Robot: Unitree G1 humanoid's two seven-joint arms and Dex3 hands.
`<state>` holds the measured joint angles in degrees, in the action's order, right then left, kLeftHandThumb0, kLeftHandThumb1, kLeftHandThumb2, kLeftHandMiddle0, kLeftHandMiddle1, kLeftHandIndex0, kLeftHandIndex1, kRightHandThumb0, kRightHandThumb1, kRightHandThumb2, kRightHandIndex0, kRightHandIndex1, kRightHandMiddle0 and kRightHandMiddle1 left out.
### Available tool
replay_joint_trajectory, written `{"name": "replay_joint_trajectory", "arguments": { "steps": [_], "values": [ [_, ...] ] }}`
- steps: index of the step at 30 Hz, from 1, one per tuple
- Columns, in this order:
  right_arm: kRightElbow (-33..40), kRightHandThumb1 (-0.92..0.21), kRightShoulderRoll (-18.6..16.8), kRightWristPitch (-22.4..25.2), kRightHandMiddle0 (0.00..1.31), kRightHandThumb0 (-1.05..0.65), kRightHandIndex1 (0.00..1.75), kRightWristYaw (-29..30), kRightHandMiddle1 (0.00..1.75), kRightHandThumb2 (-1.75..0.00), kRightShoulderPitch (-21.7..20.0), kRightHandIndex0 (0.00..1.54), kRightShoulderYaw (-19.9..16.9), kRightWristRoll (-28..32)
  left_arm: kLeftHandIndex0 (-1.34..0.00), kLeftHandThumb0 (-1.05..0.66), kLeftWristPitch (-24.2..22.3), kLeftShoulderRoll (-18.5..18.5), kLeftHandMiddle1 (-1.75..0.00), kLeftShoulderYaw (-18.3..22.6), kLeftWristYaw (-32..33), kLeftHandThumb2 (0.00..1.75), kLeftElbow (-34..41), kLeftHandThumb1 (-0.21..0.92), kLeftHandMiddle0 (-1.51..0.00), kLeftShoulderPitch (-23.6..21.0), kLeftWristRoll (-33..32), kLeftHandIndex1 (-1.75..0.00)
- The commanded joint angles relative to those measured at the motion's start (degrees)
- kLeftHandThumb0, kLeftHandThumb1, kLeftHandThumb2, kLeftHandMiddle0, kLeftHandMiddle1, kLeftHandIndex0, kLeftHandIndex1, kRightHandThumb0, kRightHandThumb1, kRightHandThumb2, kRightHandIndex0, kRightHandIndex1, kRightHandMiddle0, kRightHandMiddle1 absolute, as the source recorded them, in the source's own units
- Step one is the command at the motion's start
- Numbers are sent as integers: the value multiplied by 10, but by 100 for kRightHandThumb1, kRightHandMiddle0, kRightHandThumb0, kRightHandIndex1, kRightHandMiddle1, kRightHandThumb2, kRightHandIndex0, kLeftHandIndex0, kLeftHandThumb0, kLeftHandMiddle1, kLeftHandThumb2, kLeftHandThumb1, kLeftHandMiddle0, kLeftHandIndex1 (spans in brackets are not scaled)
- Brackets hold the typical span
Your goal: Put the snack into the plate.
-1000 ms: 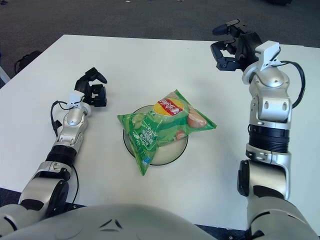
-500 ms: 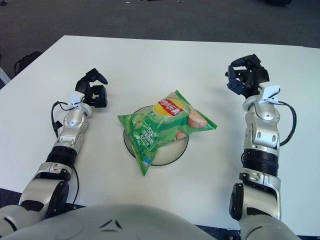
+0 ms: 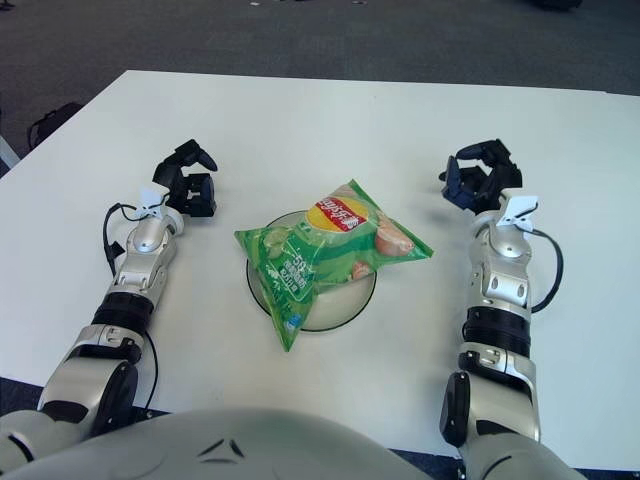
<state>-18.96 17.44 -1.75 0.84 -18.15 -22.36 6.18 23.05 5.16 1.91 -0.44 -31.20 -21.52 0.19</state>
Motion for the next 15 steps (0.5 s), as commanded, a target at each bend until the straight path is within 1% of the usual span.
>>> {"name": "replay_joint_trajectory", "arguments": {
  "steps": [1,6,8,12,15],
  "values": [
    [-10,-11,-4,-13,63,-1,146,7,175,-146,7,81,-2,7,-70,-52,-5,-22,-175,-1,-1,144,-26,22,-139,60,-6,-175],
    [-25,5,-14,-24,75,-1,139,10,175,-161,24,94,1,4,-70,-52,-3,-22,-175,-1,-4,143,-26,22,-139,61,-7,-175],
    [-35,9,-17,-29,79,-1,137,12,175,-165,29,98,3,3,-70,-52,-2,-22,-175,0,-5,144,-26,22,-138,62,-8,-175],
    [-45,16,-20,-31,83,-1,138,29,175,-172,35,103,11,-12,-70,-53,-4,-21,-175,1,-5,145,-28,21,-138,61,-7,-175],
    [-24,17,-28,-21,84,0,140,48,175,-174,51,102,23,-26,-71,-53,-3,-22,-175,1,-3,145,-29,21,-138,60,-5,-175]
  ]
}}
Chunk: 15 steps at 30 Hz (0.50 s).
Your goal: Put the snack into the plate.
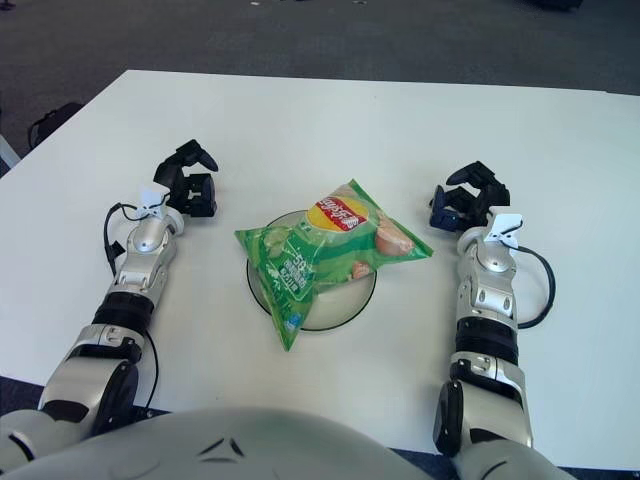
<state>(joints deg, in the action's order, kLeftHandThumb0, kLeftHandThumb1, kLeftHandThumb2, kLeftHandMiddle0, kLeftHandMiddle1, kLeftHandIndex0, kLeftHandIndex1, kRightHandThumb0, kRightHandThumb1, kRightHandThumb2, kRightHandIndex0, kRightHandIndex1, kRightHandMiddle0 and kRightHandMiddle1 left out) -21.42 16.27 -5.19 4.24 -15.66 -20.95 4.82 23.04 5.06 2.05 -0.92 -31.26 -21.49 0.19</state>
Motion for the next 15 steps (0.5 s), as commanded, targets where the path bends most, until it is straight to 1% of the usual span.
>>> {"name": "replay_joint_trajectory", "arguments": {
  "steps": [1,4,8,11,15],
  "values": [
    [12,17,-20,18,84,0,140,20,175,-174,32,102,13,-16,-71,-53,-2,-21,-175,0,3,145,-28,21,-138,60,-5,-175],
    [76,17,-38,64,83,0,142,38,175,-174,57,102,36,-29,-71,-53,-2,-23,-175,0,8,145,-27,21,-138,60,-2,-175],
    [99,17,-38,110,82,0,143,39,175,-175,63,102,47,-28,-71,-53,-3,-24,-175,1,10,145,-24,21,-139,62,-2,-175],
    [104,16,-40,127,81,0,144,41,175,-175,63,102,53,-30,-71,-53,-2,-24,-175,0,9,145,-21,21,-139,64,-2,-175],
    [100,15,-42,135,79,0,149,50,175,-175,62,100,61,-36,-71,-53,-1,-24,-175,-1,7,145,-18,21,-139,66,-2,-175]
  ]
}}
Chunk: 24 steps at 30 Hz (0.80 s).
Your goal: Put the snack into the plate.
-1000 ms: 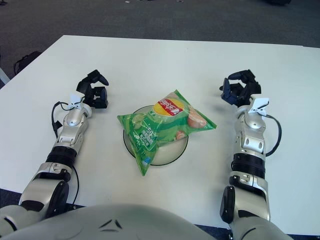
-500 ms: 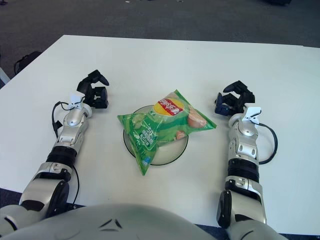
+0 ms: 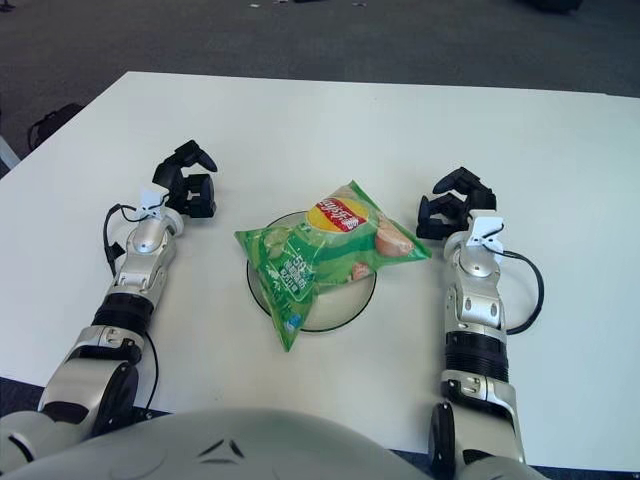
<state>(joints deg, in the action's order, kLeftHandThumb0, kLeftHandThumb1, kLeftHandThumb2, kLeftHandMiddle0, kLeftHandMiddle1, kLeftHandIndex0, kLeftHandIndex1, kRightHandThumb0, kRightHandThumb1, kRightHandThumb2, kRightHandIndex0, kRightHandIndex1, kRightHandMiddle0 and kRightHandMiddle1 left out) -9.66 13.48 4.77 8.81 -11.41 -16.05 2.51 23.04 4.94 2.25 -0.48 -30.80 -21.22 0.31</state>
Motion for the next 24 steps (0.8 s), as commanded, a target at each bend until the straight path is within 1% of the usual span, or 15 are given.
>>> {"name": "replay_joint_trajectory", "arguments": {
  "steps": [1,6,12,16,24],
  "values": [
    [-18,15,-14,40,79,0,149,6,175,-175,19,100,15,-15,-71,-53,-1,-23,-175,-4,2,145,-22,21,-139,64,-3,-175],
    [-24,12,-19,50,76,0,157,10,175,-175,27,95,27,-24,-71,-53,-5,-23,-175,-3,-2,145,-18,21,-139,66,-7,-175],
    [-44,10,-26,31,73,0,164,17,175,-175,29,92,27,-23,-71,-53,-3,-23,-175,-4,-5,145,-16,21,-138,69,-7,-175],
    [-56,9,-32,-6,71,-1,165,20,175,-175,32,93,26,-20,-71,-53,-4,-23,-175,-4,-6,145,-18,21,-138,69,-6,-175],
    [-74,9,-32,-45,70,-1,166,14,175,-175,34,93,27,-18,-70,-53,-8,-25,-175,-1,-14,144,-16,21,-139,69,-15,-175]
  ]
}}
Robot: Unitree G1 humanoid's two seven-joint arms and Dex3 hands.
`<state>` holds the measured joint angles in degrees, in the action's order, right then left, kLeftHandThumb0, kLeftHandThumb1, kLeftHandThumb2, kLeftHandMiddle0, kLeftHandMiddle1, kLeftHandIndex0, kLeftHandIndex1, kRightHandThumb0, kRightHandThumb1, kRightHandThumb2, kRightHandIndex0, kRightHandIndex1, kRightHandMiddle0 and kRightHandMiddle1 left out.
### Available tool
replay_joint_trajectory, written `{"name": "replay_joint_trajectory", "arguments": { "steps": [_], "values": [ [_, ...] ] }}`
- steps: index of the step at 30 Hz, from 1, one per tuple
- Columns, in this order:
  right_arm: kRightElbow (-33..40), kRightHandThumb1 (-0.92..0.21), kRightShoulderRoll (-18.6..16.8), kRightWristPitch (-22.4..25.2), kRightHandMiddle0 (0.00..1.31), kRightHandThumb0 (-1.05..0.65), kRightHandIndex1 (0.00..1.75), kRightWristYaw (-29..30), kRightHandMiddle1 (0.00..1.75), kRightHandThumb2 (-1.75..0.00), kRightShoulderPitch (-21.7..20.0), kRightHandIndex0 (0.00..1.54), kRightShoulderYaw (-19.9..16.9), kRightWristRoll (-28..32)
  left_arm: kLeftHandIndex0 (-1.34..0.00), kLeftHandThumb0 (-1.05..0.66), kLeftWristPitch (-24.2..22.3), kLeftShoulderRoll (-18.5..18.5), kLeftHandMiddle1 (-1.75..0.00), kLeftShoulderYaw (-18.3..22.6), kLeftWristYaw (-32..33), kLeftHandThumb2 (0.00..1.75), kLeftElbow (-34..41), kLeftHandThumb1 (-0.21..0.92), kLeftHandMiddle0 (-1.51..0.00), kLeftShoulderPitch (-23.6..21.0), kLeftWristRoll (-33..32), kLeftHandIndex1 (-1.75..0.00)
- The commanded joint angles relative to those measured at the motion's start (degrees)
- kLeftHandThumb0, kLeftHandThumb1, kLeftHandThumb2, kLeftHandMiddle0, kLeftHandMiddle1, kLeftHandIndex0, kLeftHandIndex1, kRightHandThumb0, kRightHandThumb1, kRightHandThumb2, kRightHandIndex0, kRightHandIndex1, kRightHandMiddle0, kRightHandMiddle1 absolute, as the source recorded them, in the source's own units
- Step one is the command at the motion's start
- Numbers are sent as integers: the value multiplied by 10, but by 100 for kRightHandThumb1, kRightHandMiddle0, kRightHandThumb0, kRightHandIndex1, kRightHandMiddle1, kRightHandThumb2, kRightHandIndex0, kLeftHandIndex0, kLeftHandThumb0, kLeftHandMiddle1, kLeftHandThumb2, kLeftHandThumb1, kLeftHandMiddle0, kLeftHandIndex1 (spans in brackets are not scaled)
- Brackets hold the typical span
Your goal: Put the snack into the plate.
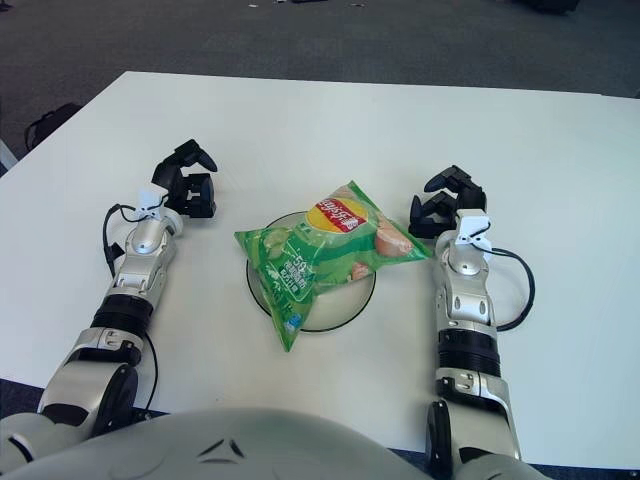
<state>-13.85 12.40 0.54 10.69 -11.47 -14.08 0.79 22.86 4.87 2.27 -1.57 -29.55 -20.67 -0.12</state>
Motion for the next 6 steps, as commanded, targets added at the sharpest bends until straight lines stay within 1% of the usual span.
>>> {"name": "replay_joint_trajectory", "arguments": {
  "steps": [1,6],
  "values": [
    [-33,9,-20,-8,70,-1,166,-8,175,-175,36,93,7,0,-70,-53,-6,-25,-175,-1,-4,144,-28,21,-139,63,-12,-175],
    [-44,8,-17,-34,69,-1,168,-18,175,-175,39,92,7,2,-70,-52,-4,-26,-175,-2,-3,144,-28,22,-139,63,-12,-175]
  ]
}}
